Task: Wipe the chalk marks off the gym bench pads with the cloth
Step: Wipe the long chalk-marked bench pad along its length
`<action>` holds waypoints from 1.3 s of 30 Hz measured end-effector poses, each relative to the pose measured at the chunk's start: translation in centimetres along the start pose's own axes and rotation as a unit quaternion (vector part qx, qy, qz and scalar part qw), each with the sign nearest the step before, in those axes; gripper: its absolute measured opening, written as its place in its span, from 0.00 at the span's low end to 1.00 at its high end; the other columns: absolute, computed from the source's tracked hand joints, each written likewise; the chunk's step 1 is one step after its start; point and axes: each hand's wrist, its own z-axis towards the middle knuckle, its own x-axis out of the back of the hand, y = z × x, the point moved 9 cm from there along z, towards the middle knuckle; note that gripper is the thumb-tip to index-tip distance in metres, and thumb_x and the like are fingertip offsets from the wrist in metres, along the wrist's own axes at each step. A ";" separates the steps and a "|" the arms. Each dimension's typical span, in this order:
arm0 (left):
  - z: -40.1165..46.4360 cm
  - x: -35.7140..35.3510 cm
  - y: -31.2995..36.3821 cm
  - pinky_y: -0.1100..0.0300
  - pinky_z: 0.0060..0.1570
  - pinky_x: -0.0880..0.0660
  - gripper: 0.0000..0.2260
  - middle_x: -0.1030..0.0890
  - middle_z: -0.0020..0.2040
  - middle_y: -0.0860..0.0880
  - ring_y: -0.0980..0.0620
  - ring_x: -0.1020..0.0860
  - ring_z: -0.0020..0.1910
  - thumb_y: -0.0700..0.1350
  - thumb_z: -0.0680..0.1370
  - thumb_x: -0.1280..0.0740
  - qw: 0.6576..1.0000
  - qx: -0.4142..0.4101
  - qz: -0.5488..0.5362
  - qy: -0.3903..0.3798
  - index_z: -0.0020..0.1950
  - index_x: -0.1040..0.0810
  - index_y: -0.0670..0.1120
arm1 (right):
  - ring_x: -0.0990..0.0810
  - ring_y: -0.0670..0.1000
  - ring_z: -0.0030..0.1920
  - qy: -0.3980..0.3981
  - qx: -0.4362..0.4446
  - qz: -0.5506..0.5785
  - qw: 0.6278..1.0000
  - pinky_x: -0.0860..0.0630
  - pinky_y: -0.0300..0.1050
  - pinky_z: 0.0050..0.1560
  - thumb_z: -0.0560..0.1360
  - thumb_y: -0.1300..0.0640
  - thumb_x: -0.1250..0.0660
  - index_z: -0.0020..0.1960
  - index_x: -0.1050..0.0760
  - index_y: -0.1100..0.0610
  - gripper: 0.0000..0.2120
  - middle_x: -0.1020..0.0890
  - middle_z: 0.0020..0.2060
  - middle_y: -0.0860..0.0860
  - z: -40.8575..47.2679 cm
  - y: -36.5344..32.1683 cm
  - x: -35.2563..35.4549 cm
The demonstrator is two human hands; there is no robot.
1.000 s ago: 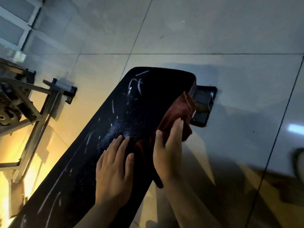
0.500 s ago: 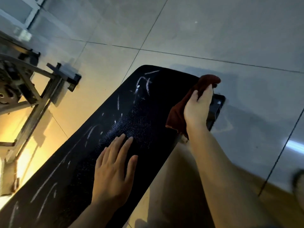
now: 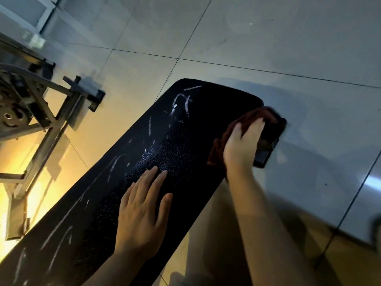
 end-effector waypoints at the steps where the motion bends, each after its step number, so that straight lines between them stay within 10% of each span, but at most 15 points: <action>1: 0.0 -0.1 0.0 0.55 0.73 0.49 0.26 0.41 0.75 0.60 0.62 0.47 0.75 0.64 0.81 0.58 1.000 -0.001 0.001 -0.001 0.76 0.41 0.57 | 0.51 0.52 0.79 0.009 -0.006 0.014 1.000 0.52 0.47 0.78 0.83 0.55 0.46 0.79 0.56 0.58 0.29 0.51 0.79 0.53 1.4 -0.5 0.3; 5: 0.0 -0.2 -0.1 0.53 0.73 0.49 0.27 0.42 0.75 0.59 0.61 0.47 0.74 0.65 0.81 0.60 1.000 0.001 0.011 -0.004 0.76 0.42 0.57 | 0.37 0.55 0.75 0.021 -0.024 0.048 0.998 0.33 0.59 0.71 0.72 0.38 0.50 0.78 0.53 0.48 0.36 0.41 0.77 0.52 1.7 0.0 -0.3; 8: 0.1 -0.3 -0.1 0.53 0.73 0.48 0.28 0.41 0.74 0.59 0.59 0.45 0.74 0.66 0.80 0.60 1.000 0.001 0.014 -0.007 0.76 0.40 0.57 | 0.33 0.58 0.72 0.004 -0.012 0.047 0.999 0.32 0.60 0.70 0.73 0.47 0.52 0.78 0.48 0.52 0.33 0.36 0.74 0.56 -2.8 0.0 -0.1; 13: 0.1 0.0 0.1 0.46 0.72 0.41 0.27 0.36 0.75 0.54 0.53 0.40 0.75 0.64 0.80 0.57 1.000 0.006 0.012 -0.008 0.75 0.37 0.55 | 0.47 0.44 0.75 -0.035 0.043 0.032 0.998 0.50 0.27 0.71 0.76 0.57 0.49 0.76 0.55 0.53 0.30 0.48 0.75 0.47 -13.5 0.1 -0.2; 18: 0.1 0.2 0.3 0.46 0.71 0.41 0.24 0.36 0.75 0.54 0.53 0.40 0.74 0.60 0.80 0.52 1.000 0.009 0.011 -0.006 0.75 0.37 0.55 | 0.33 0.53 0.67 -0.049 -0.005 0.048 0.998 0.37 0.57 0.73 0.77 0.46 0.43 0.69 0.41 0.53 0.24 0.33 0.66 0.54 -5.4 1.2 -1.2; 23: 0.2 0.2 0.3 0.49 0.72 0.45 0.25 0.38 0.75 0.57 0.56 0.43 0.74 0.61 0.80 0.53 1.000 0.008 0.007 -0.003 0.75 0.38 0.56 | 0.43 0.53 0.76 0.004 -0.013 0.069 0.998 0.44 0.56 0.76 0.76 0.52 0.35 0.80 0.54 0.57 0.40 0.40 0.76 0.53 2.0 -0.3 0.2; 33: 0.2 0.1 0.4 0.49 0.70 0.44 0.26 0.37 0.74 0.56 0.53 0.41 0.74 0.62 0.80 0.53 1.000 0.006 0.018 -0.002 0.75 0.37 0.54 | 0.24 0.61 0.55 -0.058 0.017 0.039 0.997 0.23 0.55 0.57 0.75 0.50 0.48 0.61 0.35 0.62 0.21 0.27 0.58 0.66 -9.2 0.8 -0.8; 39: 0.0 0.3 0.3 0.47 0.71 0.43 0.25 0.36 0.75 0.53 0.52 0.40 0.74 0.60 0.80 0.51 1.000 0.014 0.009 0.000 0.75 0.37 0.55 | 0.34 0.59 0.72 -0.008 -0.032 0.007 0.999 0.36 0.58 0.72 0.81 0.53 0.43 0.70 0.38 0.59 0.20 0.31 0.69 0.61 -1.4 -0.3 -0.5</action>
